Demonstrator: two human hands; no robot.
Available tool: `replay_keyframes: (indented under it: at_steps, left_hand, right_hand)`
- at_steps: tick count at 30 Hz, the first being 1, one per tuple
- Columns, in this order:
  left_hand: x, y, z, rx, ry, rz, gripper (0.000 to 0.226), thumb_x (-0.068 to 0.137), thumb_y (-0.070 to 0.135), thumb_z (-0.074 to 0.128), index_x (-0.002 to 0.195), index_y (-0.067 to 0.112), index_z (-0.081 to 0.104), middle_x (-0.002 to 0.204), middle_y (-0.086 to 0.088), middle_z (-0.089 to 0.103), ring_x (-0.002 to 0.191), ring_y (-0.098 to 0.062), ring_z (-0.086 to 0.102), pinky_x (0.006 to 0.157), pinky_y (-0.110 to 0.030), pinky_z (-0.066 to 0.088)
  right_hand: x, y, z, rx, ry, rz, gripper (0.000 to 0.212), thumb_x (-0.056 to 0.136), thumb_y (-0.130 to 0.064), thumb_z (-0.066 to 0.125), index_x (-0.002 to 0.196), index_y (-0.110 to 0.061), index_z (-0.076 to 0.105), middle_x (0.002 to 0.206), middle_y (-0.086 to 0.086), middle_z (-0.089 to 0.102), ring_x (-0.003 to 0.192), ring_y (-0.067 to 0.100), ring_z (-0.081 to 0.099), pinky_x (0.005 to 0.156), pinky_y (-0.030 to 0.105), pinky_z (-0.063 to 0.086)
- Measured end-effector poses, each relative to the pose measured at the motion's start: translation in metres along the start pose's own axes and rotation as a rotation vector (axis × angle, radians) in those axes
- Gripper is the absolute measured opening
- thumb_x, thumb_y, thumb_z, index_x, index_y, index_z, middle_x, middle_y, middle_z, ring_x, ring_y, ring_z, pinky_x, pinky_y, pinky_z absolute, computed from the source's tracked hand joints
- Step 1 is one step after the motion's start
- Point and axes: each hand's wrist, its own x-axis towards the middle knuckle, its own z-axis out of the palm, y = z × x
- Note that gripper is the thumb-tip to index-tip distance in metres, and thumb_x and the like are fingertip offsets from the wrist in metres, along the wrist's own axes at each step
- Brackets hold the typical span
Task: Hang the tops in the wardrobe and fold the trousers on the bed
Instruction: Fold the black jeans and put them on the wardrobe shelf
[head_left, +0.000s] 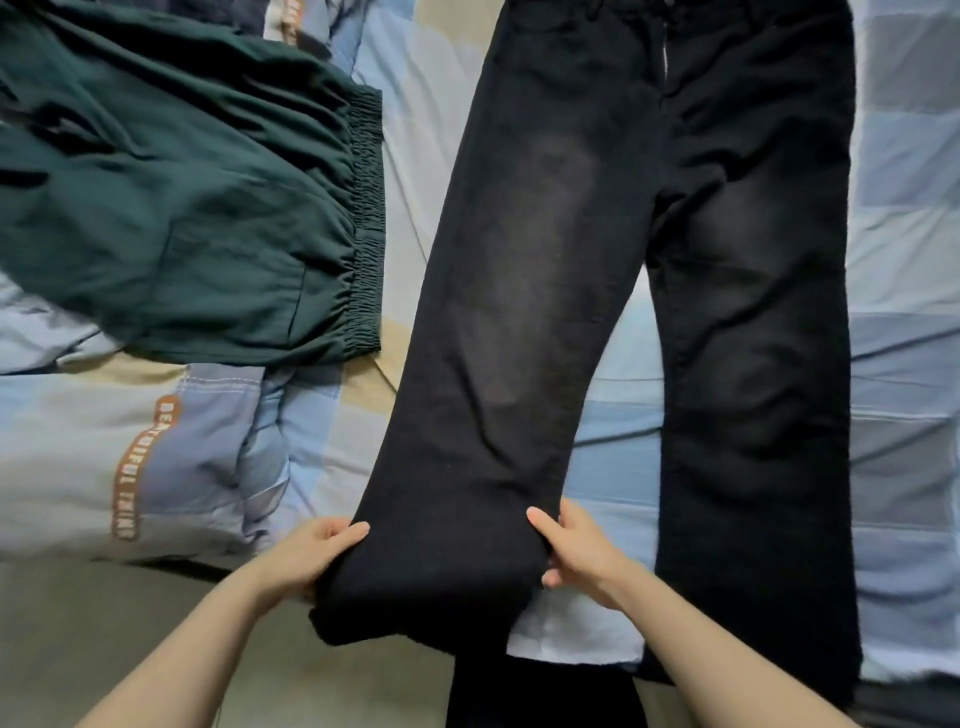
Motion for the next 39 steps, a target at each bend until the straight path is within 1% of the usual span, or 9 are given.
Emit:
replay_keyframes:
  at_steps: [3,7,11,15,20,25,32,36,39]
  left_hand:
    - [-0.002,0.003,0.016,0.073,-0.047,-0.013,0.034,0.09,0.042,0.066,0.108,0.014,0.067,0.093,0.001,0.073,0.072,-0.012,0.063,0.06,-0.023,0.045]
    - [-0.003,0.002,0.017,0.203,-0.106,-0.135,0.037,0.071,0.033,0.082,0.101,0.016,0.068,0.092,0.0,0.075,0.078,-0.013,0.07,0.06,-0.023,0.052]
    - [0.001,0.008,0.022,0.673,0.341,-0.172,0.017,0.084,0.017,0.066,0.091,0.014,0.05,0.099,-0.009,0.065,0.09,-0.026,0.063,0.069,-0.027,0.05]
    - [0.01,0.045,0.064,0.79,0.754,0.153,0.033,0.077,0.001,0.057,0.108,0.006,0.05,0.107,-0.018,0.053,0.098,-0.039,0.052,0.076,-0.048,0.046]
    - [0.031,0.118,0.159,0.605,0.405,0.462,0.022,0.087,0.009,0.053,0.107,0.016,0.057,0.098,0.002,0.057,0.092,-0.021,0.057,0.082,-0.039,0.048]
    - [0.068,0.179,0.26,0.21,0.175,0.39,0.023,0.093,0.021,0.059,0.115,0.016,0.055,0.091,0.004,0.065,0.088,-0.018,0.063,0.08,-0.031,0.05]
    - [0.092,0.199,0.305,0.124,0.094,0.241,0.02,0.09,0.004,0.061,0.077,0.012,0.049,0.053,-0.004,0.061,0.047,-0.017,0.059,0.063,-0.031,0.05]
    - [0.084,0.19,0.288,0.767,0.222,0.196,0.015,0.089,0.008,0.041,0.087,0.012,0.055,0.089,-0.012,0.066,0.085,-0.03,0.063,0.077,-0.035,0.052]
    - [0.069,0.208,0.282,0.52,0.333,0.265,0.012,0.092,0.014,0.048,0.088,0.013,0.059,0.087,-0.009,0.067,0.084,-0.026,0.062,0.077,-0.037,0.051]
  right_hand:
    - [-0.014,0.011,-0.007,-0.137,-0.176,0.068,0.027,0.094,-0.038,0.056,0.12,-0.03,0.057,0.114,-0.009,0.068,0.092,0.011,0.065,0.07,0.027,0.053]
    - [-0.024,0.016,-0.004,-0.403,-0.248,0.085,0.026,0.088,-0.028,0.063,0.113,-0.033,0.056,0.098,-0.013,0.066,0.084,0.004,0.062,0.073,0.021,0.052]
    - [-0.023,0.02,-0.016,-0.737,0.005,0.0,0.01,0.091,-0.014,0.05,0.085,-0.02,0.056,0.094,0.007,0.072,0.082,0.018,0.065,0.083,0.035,0.052]
    - [-0.026,-0.005,-0.066,-0.432,0.289,-0.063,0.018,0.093,-0.01,0.049,0.077,-0.015,0.057,0.073,0.005,0.069,0.068,0.022,0.065,0.058,0.027,0.053]
    - [-0.045,-0.033,-0.17,-0.513,0.834,-0.236,0.014,0.091,-0.009,0.053,0.1,-0.009,0.062,0.097,0.01,0.066,0.091,0.028,0.061,0.084,0.035,0.047]
    - [-0.059,-0.017,-0.256,-0.492,1.165,-0.032,0.048,0.09,-0.023,0.062,0.128,-0.001,0.043,0.133,0.026,0.042,0.123,0.044,0.04,0.1,0.045,0.035]
    - [-0.057,0.01,-0.296,-0.128,0.844,-0.09,0.05,0.09,-0.026,0.065,0.127,0.002,0.046,0.12,0.02,0.06,0.103,0.026,0.059,0.091,0.034,0.046]
    - [-0.071,0.006,-0.297,-0.084,0.724,-0.218,0.039,0.09,-0.002,0.06,0.127,0.0,0.047,0.125,0.017,0.059,0.103,0.019,0.058,0.084,0.016,0.046]
    - [-0.086,-0.011,-0.278,-0.24,0.585,-0.442,0.06,0.088,0.003,0.057,0.14,-0.019,0.039,0.133,-0.013,0.049,0.113,0.001,0.049,0.082,-0.006,0.032]
